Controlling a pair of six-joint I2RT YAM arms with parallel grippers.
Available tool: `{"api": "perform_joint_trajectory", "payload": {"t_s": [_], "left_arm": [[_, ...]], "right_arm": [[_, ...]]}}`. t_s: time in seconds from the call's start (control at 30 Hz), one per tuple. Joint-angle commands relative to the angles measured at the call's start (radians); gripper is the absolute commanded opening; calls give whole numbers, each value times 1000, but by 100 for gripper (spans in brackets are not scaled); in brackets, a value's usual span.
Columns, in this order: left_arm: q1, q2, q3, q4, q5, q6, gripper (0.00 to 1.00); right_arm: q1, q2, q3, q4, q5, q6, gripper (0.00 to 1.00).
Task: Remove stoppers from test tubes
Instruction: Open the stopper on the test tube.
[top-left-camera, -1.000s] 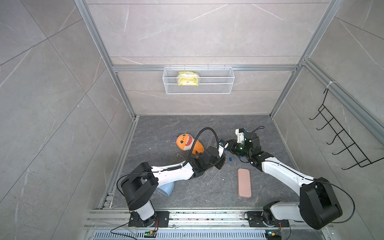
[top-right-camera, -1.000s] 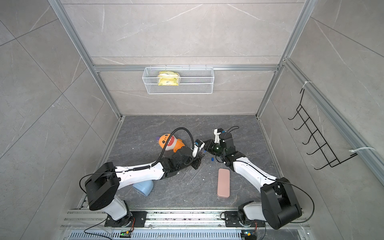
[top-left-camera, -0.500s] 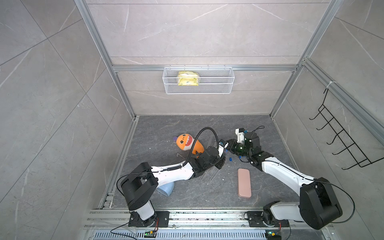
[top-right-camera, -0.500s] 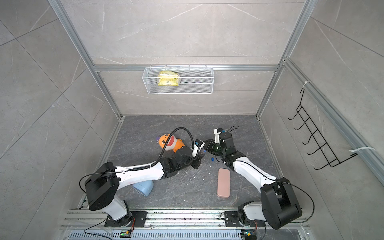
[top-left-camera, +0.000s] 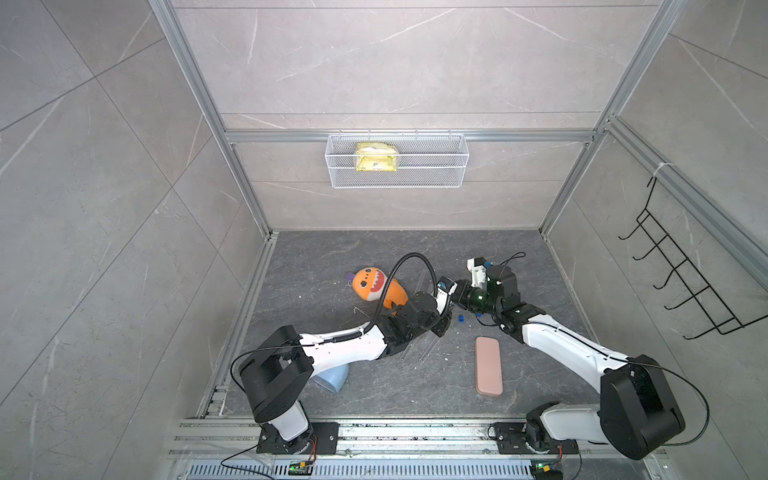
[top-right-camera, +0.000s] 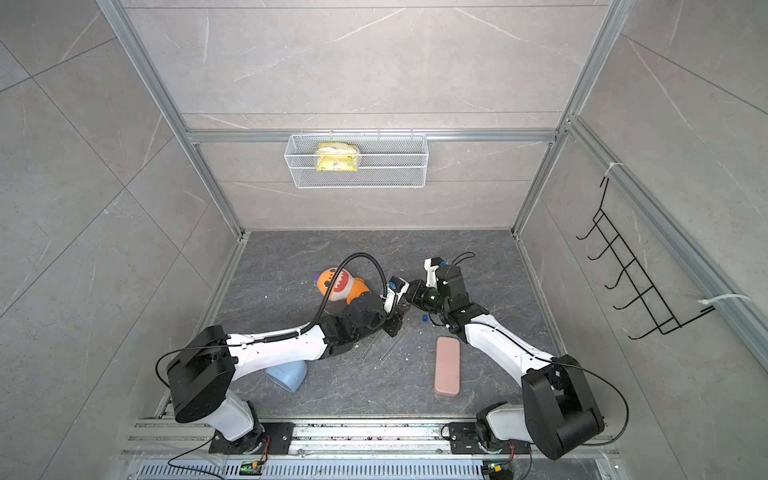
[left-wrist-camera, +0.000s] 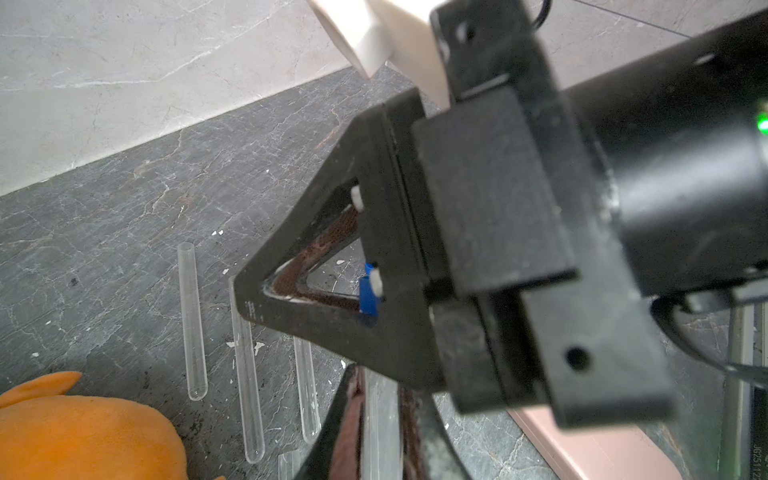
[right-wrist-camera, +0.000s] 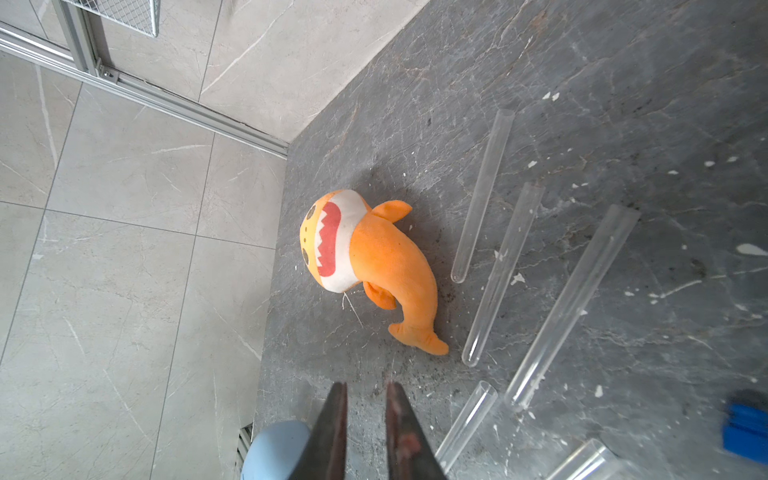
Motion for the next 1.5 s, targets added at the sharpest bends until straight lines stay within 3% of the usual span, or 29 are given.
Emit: {"api": "perform_joint_trajectory", "payload": {"t_s": [0.0, 0.2, 0.47, 1.03, 1.47], "left_arm": [[1, -49, 0, 62, -5, -1, 3], [1, -40, -5, 50, 7, -11, 3], [1, -29, -5, 42, 9, -22, 3], [2, -29, 8, 39, 4, -20, 3], [1, -28, 21, 38, 5, -15, 3]], "right_arm": [[2, -31, 18, -27, 17, -18, 25], [2, -47, 40, -52, 39, -35, 28], [1, -53, 43, -52, 40, -33, 20], [1, -35, 30, -34, 21, -20, 13], [1, -15, 25, -32, 14, -26, 0]]}}
